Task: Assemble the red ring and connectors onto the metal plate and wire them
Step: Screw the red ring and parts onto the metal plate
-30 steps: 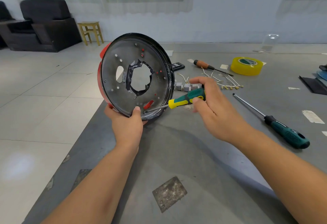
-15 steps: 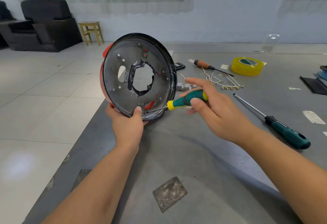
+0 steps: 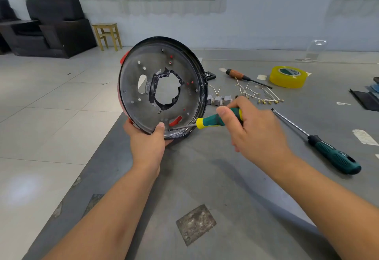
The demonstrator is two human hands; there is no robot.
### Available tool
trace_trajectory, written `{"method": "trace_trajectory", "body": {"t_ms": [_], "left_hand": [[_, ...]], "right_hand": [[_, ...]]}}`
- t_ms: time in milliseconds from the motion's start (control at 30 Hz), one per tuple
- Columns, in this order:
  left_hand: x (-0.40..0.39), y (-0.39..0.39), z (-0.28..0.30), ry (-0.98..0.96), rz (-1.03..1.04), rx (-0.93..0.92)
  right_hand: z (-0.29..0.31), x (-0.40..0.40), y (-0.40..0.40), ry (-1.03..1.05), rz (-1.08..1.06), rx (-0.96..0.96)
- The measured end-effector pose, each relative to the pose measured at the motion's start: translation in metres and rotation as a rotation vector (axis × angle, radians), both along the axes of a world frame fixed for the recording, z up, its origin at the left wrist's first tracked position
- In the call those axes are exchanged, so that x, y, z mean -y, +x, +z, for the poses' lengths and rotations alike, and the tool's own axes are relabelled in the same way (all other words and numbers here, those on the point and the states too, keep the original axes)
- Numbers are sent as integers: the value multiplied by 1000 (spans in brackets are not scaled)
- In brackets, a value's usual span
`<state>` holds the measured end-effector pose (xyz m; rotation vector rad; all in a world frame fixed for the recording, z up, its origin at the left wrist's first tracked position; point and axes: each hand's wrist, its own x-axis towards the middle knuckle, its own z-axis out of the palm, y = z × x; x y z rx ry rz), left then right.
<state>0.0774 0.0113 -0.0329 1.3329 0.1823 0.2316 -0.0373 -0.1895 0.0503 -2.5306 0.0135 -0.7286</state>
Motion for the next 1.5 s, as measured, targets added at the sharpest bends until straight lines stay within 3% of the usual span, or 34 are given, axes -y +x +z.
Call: {"method": "trace_trajectory", "body": {"t_ms": [67, 200, 267, 367, 433, 467, 567, 667, 833, 933, 967, 1133, 1267, 1367, 1433, 1500], "left_hand": [[1, -1, 2, -8, 4, 1], [2, -1, 3, -70, 5, 6], [2, -1, 4, -53, 0, 11], [1, -3, 4, -54, -21, 17], [1, -4, 5, -53, -32, 23], [1, -4, 5, -58, -33, 25], [2, -4, 6, -93, -22, 13], [2, -3, 6, -97, -18, 5], [2, -6, 6, -74, -34, 16], [2, -6, 8, -96, -43, 12], [2, -6, 8, -113, -46, 8], [3, -7, 9, -104, -41, 14], [3, -8, 10, -106, -42, 12], [2, -8, 10, -109, -52, 12], [2, -9, 11, -105, -64, 21], [2, -10, 12, -105, -66, 22]], "right_hand": [[-2, 1, 0, -85, -16, -14], [8, 6, -2, 62, 329, -77], [7, 7, -1, 110, 382, -75], [3, -3, -1, 101, 152, 16], [3, -5, 0, -88, -80, 4], [3, -4, 1, -111, -97, -15], [6, 3, 0, 89, 213, -76], [10, 14, 1, 116, 445, -125], [0, 3, 6, 100, 204, 34], [-1, 4, 8, -53, -89, -3], [-1, 8, 8, -72, -97, -23], [0, 23, 8, 148, 356, -79], [4, 16, 4, 86, 525, 34], [5, 10, 3, -52, 354, 130], [6, 5, 1, -1, 191, 114], [3, -1, -3, -93, 47, 93]]}}
